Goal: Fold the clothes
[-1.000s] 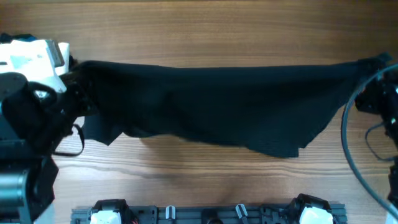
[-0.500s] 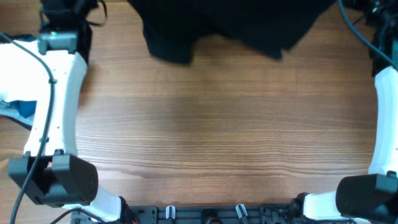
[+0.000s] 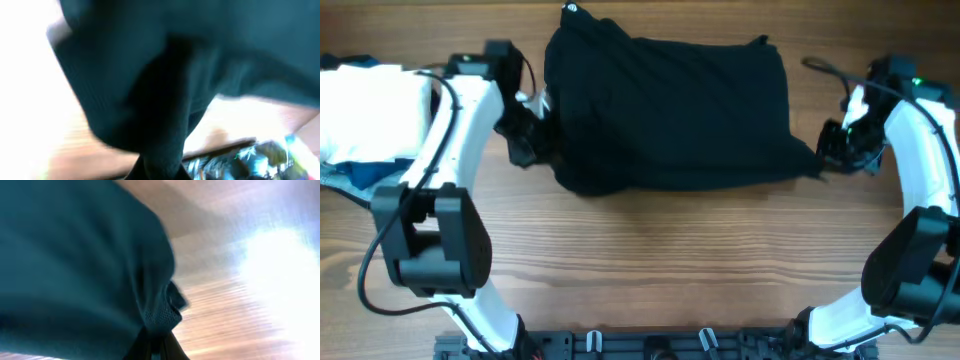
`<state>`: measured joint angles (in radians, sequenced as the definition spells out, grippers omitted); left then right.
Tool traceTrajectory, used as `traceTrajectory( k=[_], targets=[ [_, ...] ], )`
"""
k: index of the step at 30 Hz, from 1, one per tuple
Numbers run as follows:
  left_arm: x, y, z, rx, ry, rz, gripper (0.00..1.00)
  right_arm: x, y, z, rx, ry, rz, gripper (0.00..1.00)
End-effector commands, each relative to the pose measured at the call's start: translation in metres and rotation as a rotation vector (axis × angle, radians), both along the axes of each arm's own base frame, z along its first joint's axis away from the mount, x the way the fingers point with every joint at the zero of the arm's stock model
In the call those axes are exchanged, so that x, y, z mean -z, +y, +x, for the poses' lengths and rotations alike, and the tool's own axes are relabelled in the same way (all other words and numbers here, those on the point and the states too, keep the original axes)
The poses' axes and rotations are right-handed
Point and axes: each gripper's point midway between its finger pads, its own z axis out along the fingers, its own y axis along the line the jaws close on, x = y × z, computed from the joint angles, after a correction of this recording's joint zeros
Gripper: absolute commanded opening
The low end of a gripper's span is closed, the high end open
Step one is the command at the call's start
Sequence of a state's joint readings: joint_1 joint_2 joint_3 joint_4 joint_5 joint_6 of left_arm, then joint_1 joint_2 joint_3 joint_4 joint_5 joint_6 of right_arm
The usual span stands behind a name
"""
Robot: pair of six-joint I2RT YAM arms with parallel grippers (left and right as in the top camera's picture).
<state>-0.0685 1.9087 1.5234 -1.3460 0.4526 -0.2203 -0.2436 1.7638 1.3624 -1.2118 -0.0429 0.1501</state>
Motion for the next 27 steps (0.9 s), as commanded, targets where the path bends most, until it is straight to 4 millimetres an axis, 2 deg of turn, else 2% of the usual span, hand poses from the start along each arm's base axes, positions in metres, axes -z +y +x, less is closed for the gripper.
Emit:
traceTrajectory(
  k=[1, 2, 4, 6, 7, 8, 9, 10, 11, 12, 13, 14, 15, 17, 20, 22, 23, 24, 25, 27],
  targets=[
    [0.020, -0.010, -0.059, 0.108, 0.181, 0.008, 0.04, 0.013, -0.029, -0.031, 0.140, 0.121, -0.183, 0.04],
    [0.027, -0.003, -0.079, 0.140, 0.248, 0.065, 0.04, 0.014, -0.033, -0.040, 0.168, 0.154, -0.218, 0.04],
    [0.032, 0.002, -0.096, 0.156, 0.307, 0.095, 0.04, 0.011, -0.038, -0.048, 0.198, 0.184, -0.257, 0.04],
    [0.037, 0.004, -0.105, 0.157, 0.327, 0.098, 0.04, 0.008, -0.044, -0.056, 0.224, 0.212, -0.308, 0.04],
    [0.039, 0.004, -0.104, 0.157, 0.315, 0.100, 0.04, 0.007, -0.046, -0.056, 0.230, 0.214, -0.321, 0.04],
    [0.043, 0.003, -0.097, 0.157, 0.280, 0.097, 0.12, 0.007, -0.046, -0.056, 0.231, 0.211, -0.321, 0.04],
    [0.045, 0.004, -0.090, 0.157, 0.248, 0.106, 0.44, 0.008, -0.046, -0.055, 0.231, 0.210, -0.322, 0.04],
    [0.046, 0.009, -0.076, 0.147, 0.197, 0.128, 0.52, 0.008, -0.047, -0.055, 0.231, 0.206, -0.322, 0.04],
    [0.042, 0.012, -0.062, 0.127, 0.145, 0.131, 0.55, 0.008, -0.047, -0.054, 0.231, 0.203, -0.322, 0.04],
    [0.031, 0.017, -0.038, 0.095, 0.055, 0.126, 0.57, 0.008, -0.047, -0.054, 0.232, 0.202, -0.322, 0.04],
    [0.021, 0.028, -0.013, 0.042, -0.043, 0.147, 0.83, 0.008, -0.047, -0.053, 0.232, 0.199, -0.322, 0.04],
    [0.015, 0.043, 0.008, -0.027, -0.118, 0.198, 1.00, 0.008, -0.047, -0.053, 0.233, 0.198, -0.322, 0.04],
    [0.015, 0.061, 0.034, -0.109, -0.210, 0.250, 0.99, 0.009, -0.047, -0.051, 0.234, 0.191, -0.318, 0.04],
    [0.022, 0.076, 0.067, -0.173, -0.316, 0.252, 0.87, 0.009, -0.046, -0.049, 0.233, 0.184, -0.310, 0.05],
    [0.037, 0.080, 0.101, -0.193, -0.423, 0.255, 0.73, 0.011, -0.044, -0.046, 0.215, 0.172, -0.293, 0.04],
    [0.050, 0.082, 0.114, -0.196, -0.444, 0.261, 0.67, 0.011, -0.044, -0.046, 0.215, 0.172, -0.293, 0.04],
    [0.059, 0.082, 0.119, -0.196, -0.446, 0.261, 0.78, 0.011, -0.044, -0.045, 0.216, 0.167, -0.293, 0.04],
    [0.066, 0.082, 0.121, -0.196, -0.443, 0.261, 0.83, 0.011, -0.044, -0.044, 0.216, 0.165, -0.293, 0.04],
    [0.086, 0.082, 0.124, -0.193, -0.422, 0.262, 0.82, 0.011, -0.043, -0.044, 0.216, 0.163, -0.288, 0.04],
    [0.100, 0.083, 0.126, -0.191, -0.408, 0.263, 0.84, 0.011, -0.043, -0.044, 0.214, 0.163, -0.286, 0.04]
  ],
)
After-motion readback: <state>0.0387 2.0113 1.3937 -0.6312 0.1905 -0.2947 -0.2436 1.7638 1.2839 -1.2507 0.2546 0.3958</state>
